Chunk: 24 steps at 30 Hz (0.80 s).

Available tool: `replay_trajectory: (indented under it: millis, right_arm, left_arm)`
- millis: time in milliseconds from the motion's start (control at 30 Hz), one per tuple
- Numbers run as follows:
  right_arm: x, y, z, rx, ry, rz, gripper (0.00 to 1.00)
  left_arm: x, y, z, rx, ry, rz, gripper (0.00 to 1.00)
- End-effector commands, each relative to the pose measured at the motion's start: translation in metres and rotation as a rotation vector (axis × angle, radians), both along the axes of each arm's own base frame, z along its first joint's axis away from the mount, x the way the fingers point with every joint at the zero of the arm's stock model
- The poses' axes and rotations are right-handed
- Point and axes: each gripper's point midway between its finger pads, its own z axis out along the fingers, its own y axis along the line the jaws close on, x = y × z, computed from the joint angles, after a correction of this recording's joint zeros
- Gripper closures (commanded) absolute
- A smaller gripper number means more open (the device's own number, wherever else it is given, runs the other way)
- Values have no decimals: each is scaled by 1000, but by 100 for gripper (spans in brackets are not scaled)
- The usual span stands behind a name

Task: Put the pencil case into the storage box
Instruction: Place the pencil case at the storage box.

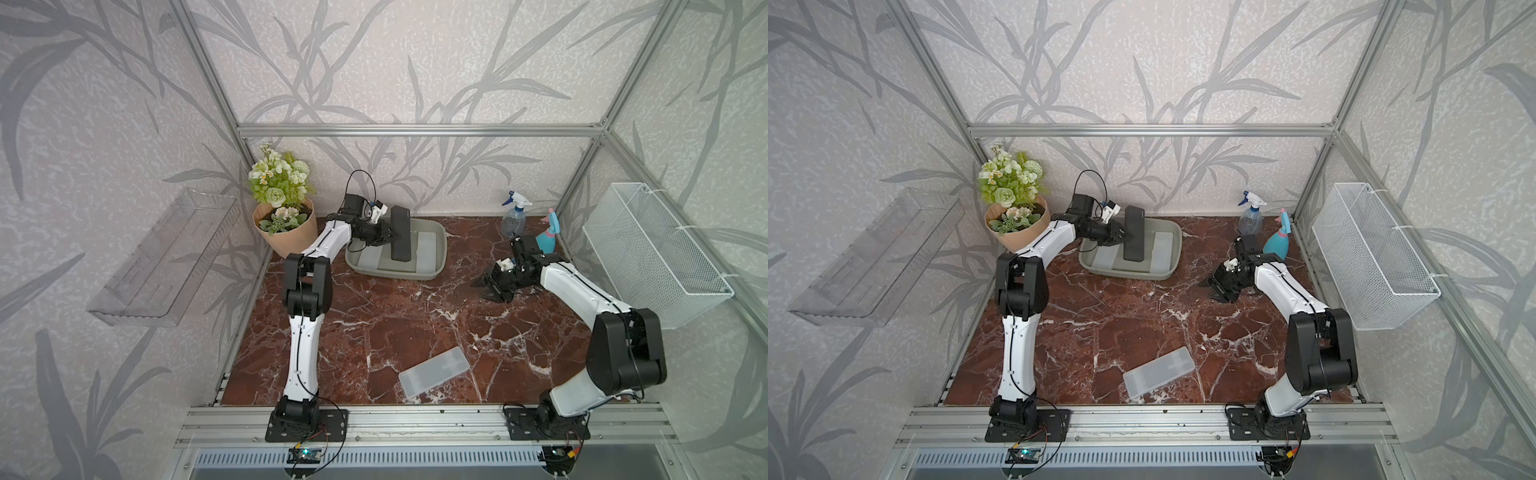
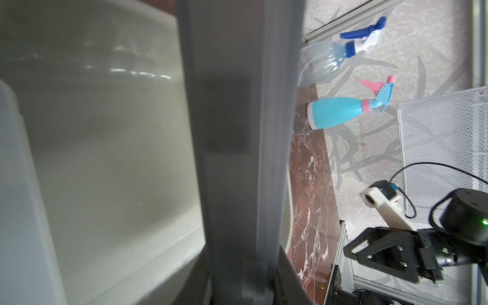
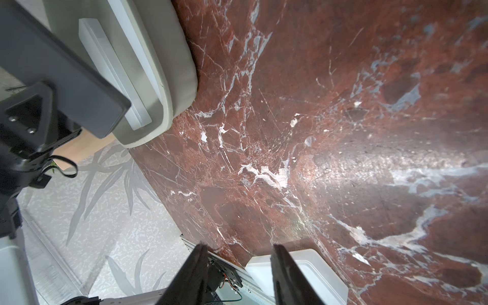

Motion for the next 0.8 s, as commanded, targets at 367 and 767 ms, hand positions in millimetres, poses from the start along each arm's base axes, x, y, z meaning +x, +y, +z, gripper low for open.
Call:
replay_trajectory:
  millis: [367, 767]
  right_arm:
    - [12, -1, -10, -19, 47, -13, 56]
    - [15, -1, -13, -23, 57, -5, 57]
  left_arm:
    - [14, 5, -24, 76, -4, 39, 67]
    - [10, 15, -44, 157, 29, 53, 65]
